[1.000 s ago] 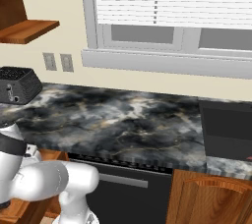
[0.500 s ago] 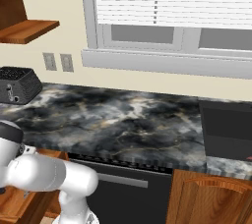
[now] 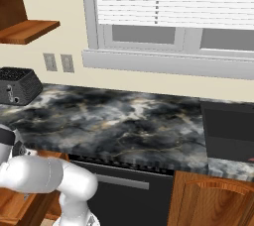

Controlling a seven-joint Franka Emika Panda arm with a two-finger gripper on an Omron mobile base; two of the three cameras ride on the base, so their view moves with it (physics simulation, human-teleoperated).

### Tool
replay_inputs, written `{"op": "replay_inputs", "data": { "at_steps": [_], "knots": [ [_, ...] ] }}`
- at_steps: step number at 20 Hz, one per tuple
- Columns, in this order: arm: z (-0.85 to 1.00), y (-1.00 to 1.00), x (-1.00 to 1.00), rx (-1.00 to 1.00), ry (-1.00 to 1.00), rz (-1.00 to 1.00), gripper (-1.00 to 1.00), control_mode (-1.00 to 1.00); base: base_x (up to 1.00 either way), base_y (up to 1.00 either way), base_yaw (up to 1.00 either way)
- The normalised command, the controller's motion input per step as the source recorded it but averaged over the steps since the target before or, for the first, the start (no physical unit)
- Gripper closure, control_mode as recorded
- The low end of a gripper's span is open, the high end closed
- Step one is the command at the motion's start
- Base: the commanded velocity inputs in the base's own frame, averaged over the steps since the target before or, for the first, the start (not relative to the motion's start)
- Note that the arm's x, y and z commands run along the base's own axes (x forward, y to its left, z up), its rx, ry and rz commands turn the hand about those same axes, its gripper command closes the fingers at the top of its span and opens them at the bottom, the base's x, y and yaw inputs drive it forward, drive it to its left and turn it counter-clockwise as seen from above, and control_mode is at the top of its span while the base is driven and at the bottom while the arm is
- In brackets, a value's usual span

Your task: Take the tongs from the drawer on the left and place them on the dining counter next to the tray containing the hot dog.

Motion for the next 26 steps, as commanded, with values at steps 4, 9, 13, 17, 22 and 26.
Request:
{"op": "replay_inputs", "data": {
  "at_steps": [4,9,13,17,22,26],
  "knots": [
    [-0.25,0.00,0.16,0.00,-0.01,-0.02,-1.00,-1.00,0.00,0.00,0.00],
    [-0.24,0.03,0.11,0.00,-0.01,-0.02,-1.00,-1.00,0.00,0.00,0.00],
    [-0.25,0.06,0.11,0.00,0.00,-0.01,-1.00,-1.00,0.00,0.00,0.00],
    [-0.26,0.06,0.11,0.00,0.00,-0.01,-1.00,-1.00,0.00,0.00,0.00],
    [-0.20,0.04,0.09,0.00,0.00,-0.01,-1.00,-1.00,0.00,0.00,0.00],
    [-0.19,0.07,0.03,0.00,-0.01,-0.01,-1.00,-1.00,0.00,0.00,0.00]
  ]
}}
